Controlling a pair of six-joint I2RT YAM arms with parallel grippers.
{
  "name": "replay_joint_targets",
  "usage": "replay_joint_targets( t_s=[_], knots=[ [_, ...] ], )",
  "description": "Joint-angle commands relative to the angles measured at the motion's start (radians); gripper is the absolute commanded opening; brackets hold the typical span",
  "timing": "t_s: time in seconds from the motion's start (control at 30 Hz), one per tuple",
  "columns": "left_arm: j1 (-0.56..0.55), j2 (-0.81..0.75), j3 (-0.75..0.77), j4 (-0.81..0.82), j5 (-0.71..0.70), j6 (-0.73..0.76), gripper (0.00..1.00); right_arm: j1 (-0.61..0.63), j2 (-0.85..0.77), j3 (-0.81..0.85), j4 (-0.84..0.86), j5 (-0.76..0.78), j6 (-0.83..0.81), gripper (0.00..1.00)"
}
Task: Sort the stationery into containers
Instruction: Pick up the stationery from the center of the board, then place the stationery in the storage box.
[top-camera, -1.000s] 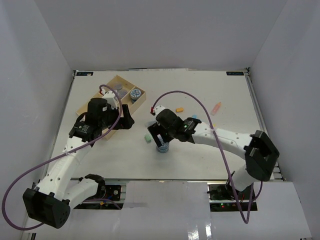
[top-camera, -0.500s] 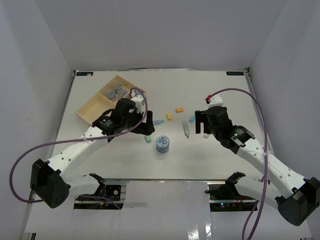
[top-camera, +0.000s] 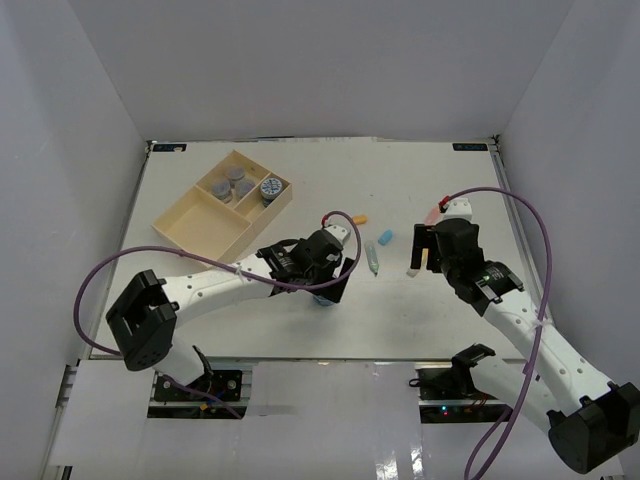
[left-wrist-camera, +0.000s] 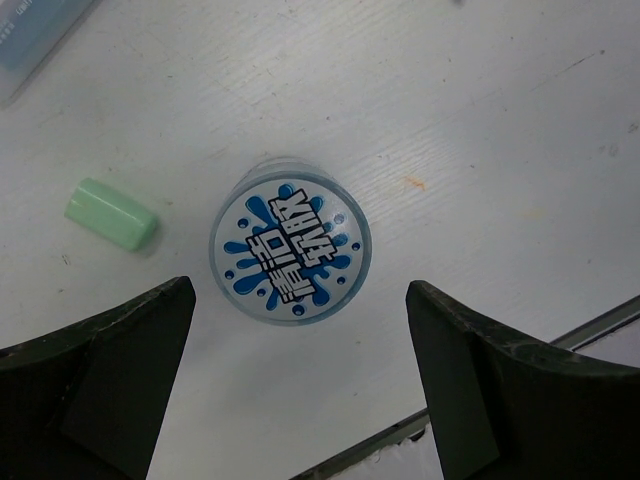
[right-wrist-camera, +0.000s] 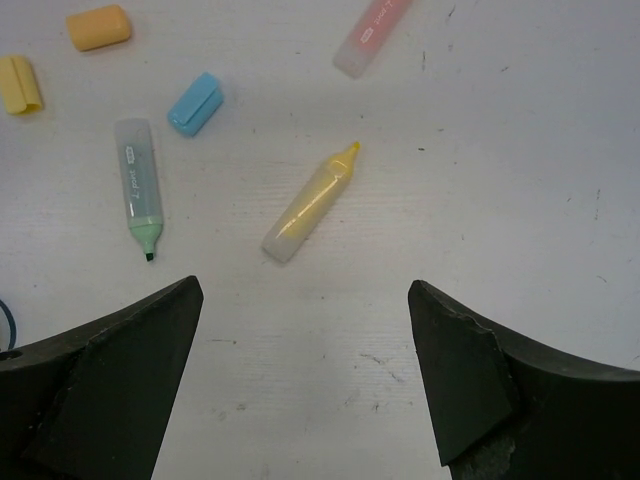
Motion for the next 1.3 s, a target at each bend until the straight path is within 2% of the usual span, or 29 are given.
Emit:
replay_joint_targets(
  t_s=[0.0,0.33,0.43,0.53,0.67,0.8,0.93,1.03,1.17,1.23,1.27],
  knots=[
    [-0.015,0.019,0.048,0.020,-0.069,-0.016,0.98,-0.011,-0.013,-0.017,0.039,-0.013,0.000,0.90],
    [-0.022,0.110,0.081,0.020,-0.097,-0.022,0.98,-0.017,-0.031,-0.048,0.071,-0.032,-0.015,0.90],
    [-0.024,0.128,0.091,0.017,-0.092,-0.021,0.92,-0.018,-0.033,-0.056,0.076,-0.035,-0.015,0.90],
    [-0.024,0.122,0.099,0.014,-0.086,-0.021,0.81,-0.020,-0.034,-0.059,0.077,-0.035,-0.021,0.90],
    [-0.022,0.106,0.113,0.011,-0.087,-0.015,0.59,-0.020,-0.040,-0.066,0.085,-0.035,-0.023,0.90],
    [-0.022,0.102,0.142,-0.012,-0.077,-0.015,0.55,-0.021,-0.040,-0.069,0.093,-0.039,-0.023,0.90],
    [-0.015,0.092,0.241,-0.099,-0.132,0.005,0.55,-0.021,-0.054,-0.074,0.097,-0.050,-0.031,0.90],
    [0.037,0.084,0.306,-0.152,-0.190,0.040,0.56,-0.021,-0.063,-0.079,0.103,-0.058,-0.032,0.90],
    [0.180,0.081,0.403,-0.187,-0.193,0.100,0.56,-0.021,-0.076,-0.086,0.105,-0.067,-0.034,0.90],
    [0.302,0.090,0.474,-0.190,-0.179,0.149,0.56,-0.021,-0.085,-0.094,0.108,-0.075,-0.034,0.90],
    [0.303,0.099,0.475,-0.192,-0.178,0.149,0.57,-0.021,-0.091,-0.097,0.110,-0.079,-0.034,0.90]
  ],
)
